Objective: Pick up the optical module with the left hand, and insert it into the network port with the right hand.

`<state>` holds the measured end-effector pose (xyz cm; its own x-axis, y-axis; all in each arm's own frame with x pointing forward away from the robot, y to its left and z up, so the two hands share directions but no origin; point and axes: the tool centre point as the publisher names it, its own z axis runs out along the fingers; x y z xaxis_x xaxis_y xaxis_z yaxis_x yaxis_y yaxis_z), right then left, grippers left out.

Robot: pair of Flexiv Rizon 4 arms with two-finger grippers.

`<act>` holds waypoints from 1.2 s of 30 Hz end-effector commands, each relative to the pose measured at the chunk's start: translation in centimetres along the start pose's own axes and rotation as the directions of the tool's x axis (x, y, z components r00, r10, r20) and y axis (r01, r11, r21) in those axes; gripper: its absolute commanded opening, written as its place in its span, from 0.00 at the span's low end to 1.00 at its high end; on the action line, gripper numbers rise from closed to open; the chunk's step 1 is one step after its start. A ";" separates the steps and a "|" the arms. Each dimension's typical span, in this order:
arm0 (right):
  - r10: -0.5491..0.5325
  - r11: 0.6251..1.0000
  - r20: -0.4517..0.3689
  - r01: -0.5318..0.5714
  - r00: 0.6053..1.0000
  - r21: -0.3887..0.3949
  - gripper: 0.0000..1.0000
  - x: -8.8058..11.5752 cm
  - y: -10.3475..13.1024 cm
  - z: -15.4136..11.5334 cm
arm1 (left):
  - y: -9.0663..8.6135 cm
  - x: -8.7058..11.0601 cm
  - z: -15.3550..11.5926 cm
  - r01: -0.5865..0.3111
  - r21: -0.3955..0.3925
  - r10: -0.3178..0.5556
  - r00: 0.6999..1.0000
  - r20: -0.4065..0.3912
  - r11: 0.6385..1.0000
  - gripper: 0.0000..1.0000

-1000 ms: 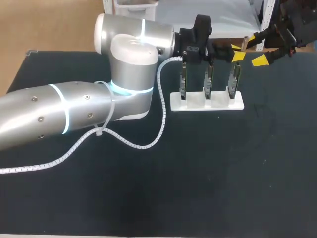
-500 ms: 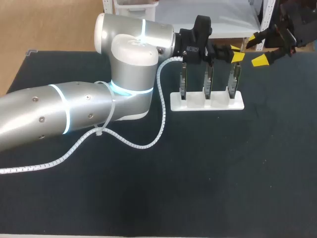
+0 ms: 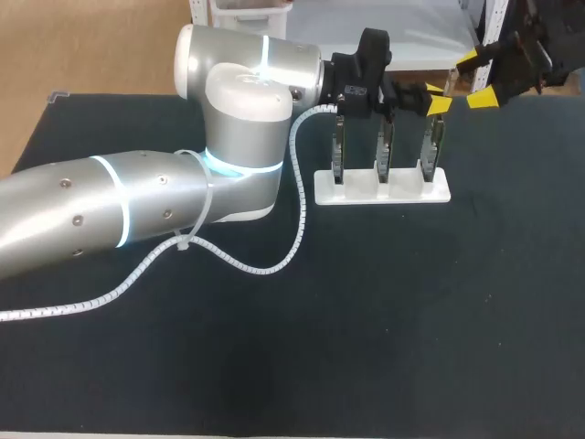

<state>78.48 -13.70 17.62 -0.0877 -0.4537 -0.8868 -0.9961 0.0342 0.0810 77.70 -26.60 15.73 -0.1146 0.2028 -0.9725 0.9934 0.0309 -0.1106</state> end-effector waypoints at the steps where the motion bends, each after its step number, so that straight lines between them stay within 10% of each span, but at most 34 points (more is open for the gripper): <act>1: -0.009 1.000 0.006 0.009 1.000 -0.002 1.00 -0.6 0.3 -0.3 | 0.2 -0.1 0.1 0.001 0.003 -0.001 1.000 -0.004 1.000 0.00; 36: -0.050 0.997 -0.004 0.050 0.999 -0.052 1.00 -2.8 1.0 1.3 | 0.2 -0.1 0.1 0.001 0.003 -0.001 1.000 -0.004 1.000 0.00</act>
<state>77.57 -11.38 19.50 -0.0378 -0.4553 -0.8895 -0.9976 -0.0343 0.0600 77.71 -26.61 15.73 -0.1146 0.2030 -0.9725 0.9934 0.0308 -0.1106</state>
